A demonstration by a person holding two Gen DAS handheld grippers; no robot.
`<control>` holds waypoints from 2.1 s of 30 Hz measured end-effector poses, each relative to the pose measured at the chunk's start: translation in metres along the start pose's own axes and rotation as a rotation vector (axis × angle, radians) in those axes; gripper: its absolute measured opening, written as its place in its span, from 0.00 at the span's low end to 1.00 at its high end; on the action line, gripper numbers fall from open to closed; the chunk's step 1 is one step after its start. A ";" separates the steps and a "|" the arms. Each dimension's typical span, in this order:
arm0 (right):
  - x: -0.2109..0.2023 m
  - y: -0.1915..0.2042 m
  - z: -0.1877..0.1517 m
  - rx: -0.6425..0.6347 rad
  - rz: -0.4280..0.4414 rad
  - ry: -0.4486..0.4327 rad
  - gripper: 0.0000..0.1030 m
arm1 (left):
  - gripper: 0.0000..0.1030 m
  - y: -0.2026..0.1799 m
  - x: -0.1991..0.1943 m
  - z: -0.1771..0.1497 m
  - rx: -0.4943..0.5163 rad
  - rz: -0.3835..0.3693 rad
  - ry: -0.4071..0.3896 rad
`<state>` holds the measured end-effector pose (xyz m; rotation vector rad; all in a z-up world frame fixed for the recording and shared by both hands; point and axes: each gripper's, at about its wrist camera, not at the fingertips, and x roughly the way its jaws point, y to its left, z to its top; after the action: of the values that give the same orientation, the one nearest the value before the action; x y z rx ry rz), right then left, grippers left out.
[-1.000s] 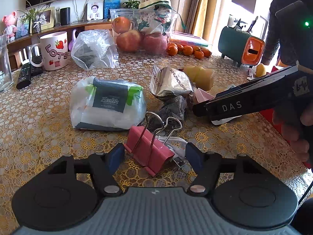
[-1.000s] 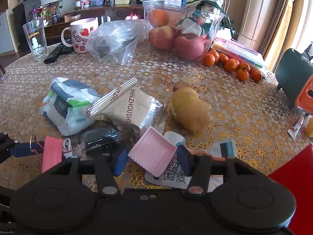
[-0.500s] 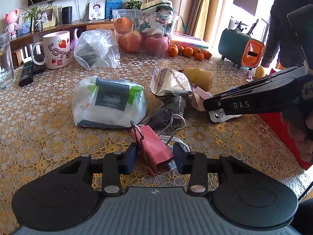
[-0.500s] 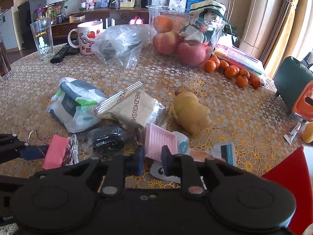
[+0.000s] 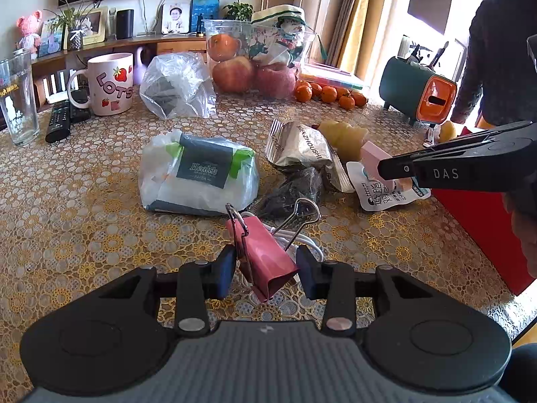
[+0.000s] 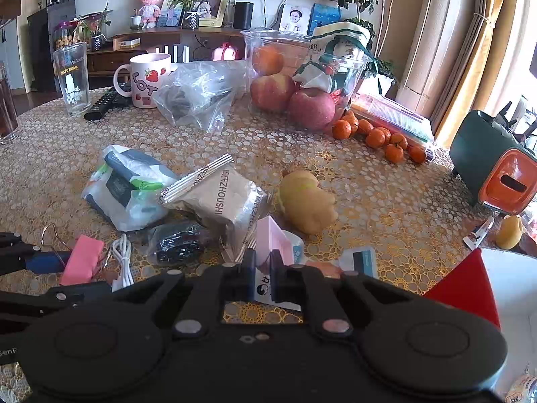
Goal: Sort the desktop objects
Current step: 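Close the right tool on the pink square pad, then carry the binder clip with the left tool while the right tool carries the pink pad to the box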
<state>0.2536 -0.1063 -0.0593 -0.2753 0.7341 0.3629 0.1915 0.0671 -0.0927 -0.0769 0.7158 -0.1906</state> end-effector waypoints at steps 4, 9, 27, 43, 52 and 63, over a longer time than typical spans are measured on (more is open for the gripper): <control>-0.017 -0.003 -0.003 0.020 0.012 -0.016 0.07 | 0.37 -0.004 -0.011 0.003 0.001 -0.001 -0.012; -0.044 -0.006 -0.008 0.040 0.026 -0.038 0.07 | 0.37 -0.015 -0.028 0.007 0.010 -0.007 -0.028; -0.163 -0.038 -0.037 0.076 0.008 -0.149 0.07 | 0.37 -0.096 -0.094 0.030 0.105 -0.075 -0.107; -0.217 -0.108 -0.074 0.158 -0.061 -0.227 0.07 | 0.37 -0.194 -0.113 0.046 0.230 -0.145 -0.145; -0.224 -0.155 -0.092 0.200 -0.103 -0.218 0.07 | 0.37 -0.245 -0.095 0.047 0.296 -0.203 -0.116; -0.212 -0.205 -0.105 0.254 -0.124 -0.176 0.07 | 0.37 -0.297 -0.060 0.054 0.373 -0.260 -0.056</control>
<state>0.1304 -0.3771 0.0370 -0.0470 0.5794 0.1711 0.1391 -0.2114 0.0261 0.1812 0.6029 -0.5650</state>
